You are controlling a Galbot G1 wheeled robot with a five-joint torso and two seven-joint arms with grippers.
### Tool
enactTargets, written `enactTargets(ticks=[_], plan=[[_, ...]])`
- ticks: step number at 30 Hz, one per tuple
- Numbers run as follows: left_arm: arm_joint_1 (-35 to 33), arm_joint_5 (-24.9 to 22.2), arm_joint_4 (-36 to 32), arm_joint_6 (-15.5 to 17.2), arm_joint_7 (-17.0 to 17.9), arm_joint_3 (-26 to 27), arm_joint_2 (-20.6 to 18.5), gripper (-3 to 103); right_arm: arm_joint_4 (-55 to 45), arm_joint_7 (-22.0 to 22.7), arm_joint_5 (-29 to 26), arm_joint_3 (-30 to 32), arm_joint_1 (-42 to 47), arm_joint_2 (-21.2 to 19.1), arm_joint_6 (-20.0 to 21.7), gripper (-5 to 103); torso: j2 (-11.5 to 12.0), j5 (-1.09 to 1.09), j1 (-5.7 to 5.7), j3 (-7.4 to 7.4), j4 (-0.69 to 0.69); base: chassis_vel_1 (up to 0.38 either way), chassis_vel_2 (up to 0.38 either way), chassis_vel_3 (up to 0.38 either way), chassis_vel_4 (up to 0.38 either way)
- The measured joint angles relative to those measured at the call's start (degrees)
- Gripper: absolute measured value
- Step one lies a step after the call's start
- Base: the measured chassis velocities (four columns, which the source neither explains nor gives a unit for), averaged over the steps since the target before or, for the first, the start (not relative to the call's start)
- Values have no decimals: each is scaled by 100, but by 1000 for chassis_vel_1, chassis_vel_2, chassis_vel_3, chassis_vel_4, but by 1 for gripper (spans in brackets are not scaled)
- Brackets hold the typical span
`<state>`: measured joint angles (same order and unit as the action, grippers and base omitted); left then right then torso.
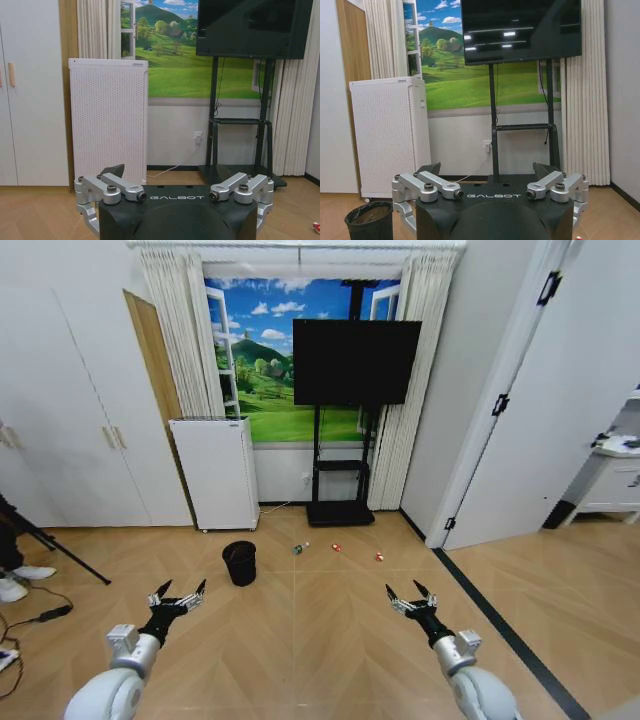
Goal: Pick up the trash bin and place the garbage on the floor into it.
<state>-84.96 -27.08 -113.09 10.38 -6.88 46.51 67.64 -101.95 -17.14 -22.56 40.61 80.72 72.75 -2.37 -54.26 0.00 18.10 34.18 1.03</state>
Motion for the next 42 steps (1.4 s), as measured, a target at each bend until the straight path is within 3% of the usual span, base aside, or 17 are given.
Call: enactTargets(ticks=[42], plan=[[29,60,61,-3,-11,-10,-28,100,302,-146,546,-6,-75,38,-176,100,0,0,-1,-1,0,-3,6,1,-8]])
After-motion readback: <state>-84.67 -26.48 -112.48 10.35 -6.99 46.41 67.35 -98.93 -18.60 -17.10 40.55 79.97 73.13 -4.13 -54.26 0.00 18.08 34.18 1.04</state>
